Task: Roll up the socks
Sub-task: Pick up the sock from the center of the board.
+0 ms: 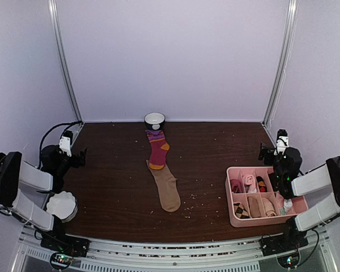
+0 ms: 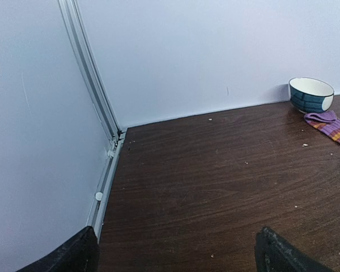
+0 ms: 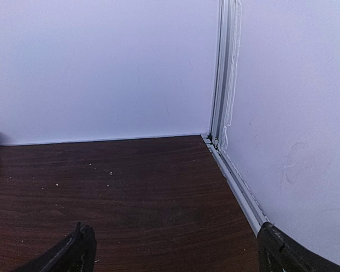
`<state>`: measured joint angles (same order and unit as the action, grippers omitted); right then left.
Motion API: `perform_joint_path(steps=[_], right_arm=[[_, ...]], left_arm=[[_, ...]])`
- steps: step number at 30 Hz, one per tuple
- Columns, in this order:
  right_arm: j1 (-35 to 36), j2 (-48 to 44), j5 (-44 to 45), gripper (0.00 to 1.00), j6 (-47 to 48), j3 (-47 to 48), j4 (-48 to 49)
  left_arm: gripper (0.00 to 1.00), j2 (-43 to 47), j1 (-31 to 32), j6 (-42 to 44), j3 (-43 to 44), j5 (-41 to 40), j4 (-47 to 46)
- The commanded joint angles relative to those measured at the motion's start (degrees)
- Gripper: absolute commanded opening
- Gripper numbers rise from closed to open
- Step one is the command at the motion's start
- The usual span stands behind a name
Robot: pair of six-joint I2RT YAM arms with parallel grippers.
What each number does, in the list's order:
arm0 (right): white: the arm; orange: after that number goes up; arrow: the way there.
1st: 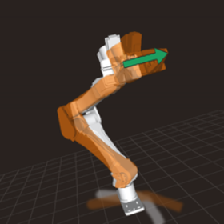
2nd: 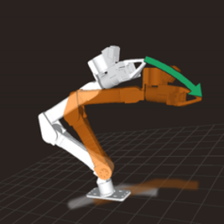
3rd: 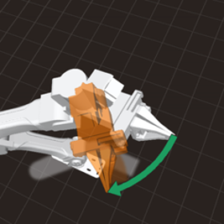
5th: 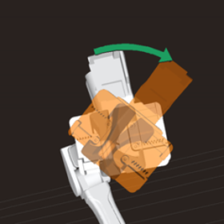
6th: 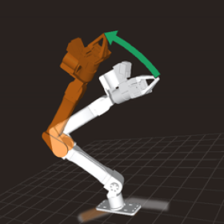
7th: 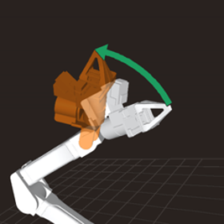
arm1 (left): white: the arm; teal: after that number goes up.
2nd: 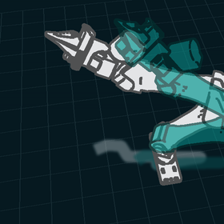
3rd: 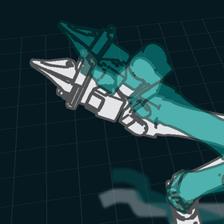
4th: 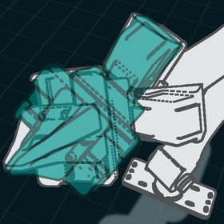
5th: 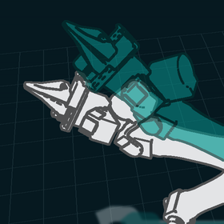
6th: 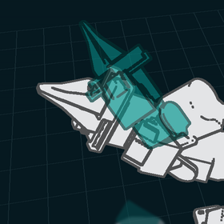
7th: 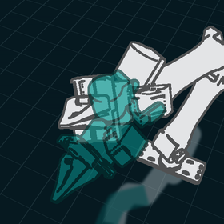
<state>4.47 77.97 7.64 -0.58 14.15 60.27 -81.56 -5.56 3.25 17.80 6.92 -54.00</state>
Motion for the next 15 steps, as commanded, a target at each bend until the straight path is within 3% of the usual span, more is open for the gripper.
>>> perform_joint_path(steps=[1,2,6,8,10,11,13,15], right_arm=[[-0.29,-0.46,0.79,1.00,-0.32,0.44,1.76],[-0.19,-2.52,2.63,1.00,-0.86,0.64,-0.14],[-0.15,-13.64,13.25,1.00,-5.97,9.39,-25.59],[-0.16,-16.85,10.24,1.00,-4.98,12.83,-33.56],[-0.16,-20.38,7.06,1.00,-10.48,16.14,-42.96],[-0.16,-21.80,6.30,1.00,-15.06,17.66,-46.64],[-0.12,-24.15,8.34,1.00,-25.12,21.11,-53.74],[-0.25,-25.18,3.83,1.00,-30.10,22.10,-56.79]], left_arm=[[0.98,-0.10,0.23,-0.70,1.01,-0.47,-4.45],[0.98,-0.15,0.25,-0.71,1.01,-0.44,-4.45],[0.98,0.06,0.11,-0.83,0.83,0.01,-5.02],[0.98,4.59,-0.74,-0.66,1.73,3.52,0.65],[0.98,11.13,-0.83,1.37,7.38,3.89,17.28],[0.98,13.14,-0.92,2.99,12.87,3.45,30.15],[0.98,12.65,-0.90,6.97,28.00,3.21,58.82],[0.98,8.40,-0.90,12.02,40.97,3.64,80.11]])
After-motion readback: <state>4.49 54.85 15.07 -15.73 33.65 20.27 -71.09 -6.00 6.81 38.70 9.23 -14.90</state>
